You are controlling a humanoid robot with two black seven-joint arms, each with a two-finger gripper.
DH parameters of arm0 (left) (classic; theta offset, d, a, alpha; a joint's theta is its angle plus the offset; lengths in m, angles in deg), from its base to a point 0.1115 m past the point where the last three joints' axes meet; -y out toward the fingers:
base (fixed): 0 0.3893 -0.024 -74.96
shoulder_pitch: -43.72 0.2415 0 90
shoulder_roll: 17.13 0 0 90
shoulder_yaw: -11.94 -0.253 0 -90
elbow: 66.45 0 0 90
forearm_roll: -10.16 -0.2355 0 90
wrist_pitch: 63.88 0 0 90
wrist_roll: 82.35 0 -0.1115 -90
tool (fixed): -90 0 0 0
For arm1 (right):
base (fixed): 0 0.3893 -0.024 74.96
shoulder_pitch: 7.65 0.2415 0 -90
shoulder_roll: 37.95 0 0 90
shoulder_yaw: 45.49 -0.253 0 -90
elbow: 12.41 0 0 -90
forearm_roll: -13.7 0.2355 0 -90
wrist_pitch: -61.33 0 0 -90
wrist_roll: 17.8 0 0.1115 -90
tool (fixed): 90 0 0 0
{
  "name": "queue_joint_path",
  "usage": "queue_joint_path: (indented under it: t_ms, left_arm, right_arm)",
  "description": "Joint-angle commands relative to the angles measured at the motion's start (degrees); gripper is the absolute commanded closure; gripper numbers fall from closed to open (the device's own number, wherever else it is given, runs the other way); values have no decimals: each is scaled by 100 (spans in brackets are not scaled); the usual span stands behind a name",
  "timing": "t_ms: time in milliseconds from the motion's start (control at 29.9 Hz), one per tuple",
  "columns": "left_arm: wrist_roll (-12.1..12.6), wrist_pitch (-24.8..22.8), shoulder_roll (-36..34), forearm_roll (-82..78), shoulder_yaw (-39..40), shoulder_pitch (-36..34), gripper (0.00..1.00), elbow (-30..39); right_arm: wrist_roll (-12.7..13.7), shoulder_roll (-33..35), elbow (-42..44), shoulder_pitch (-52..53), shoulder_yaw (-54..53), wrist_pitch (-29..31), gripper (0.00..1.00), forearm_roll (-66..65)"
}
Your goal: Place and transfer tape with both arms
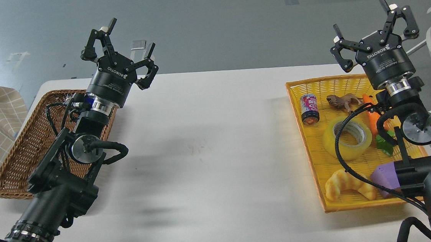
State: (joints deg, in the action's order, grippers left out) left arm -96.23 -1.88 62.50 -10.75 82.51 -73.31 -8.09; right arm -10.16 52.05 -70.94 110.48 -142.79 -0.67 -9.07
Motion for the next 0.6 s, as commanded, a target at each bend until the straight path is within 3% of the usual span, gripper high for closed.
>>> queue_joint_path:
  t_ms: [0,568]
  left_arm:
    - [0,0,0,0,0,5,2,0]
    - [0,0,0,9,0,5,2,-9]
  right_arm:
    - [0,0,-9,0,0,0,0,-8]
    - [0,0,-9,-9,0,0,0,-8]
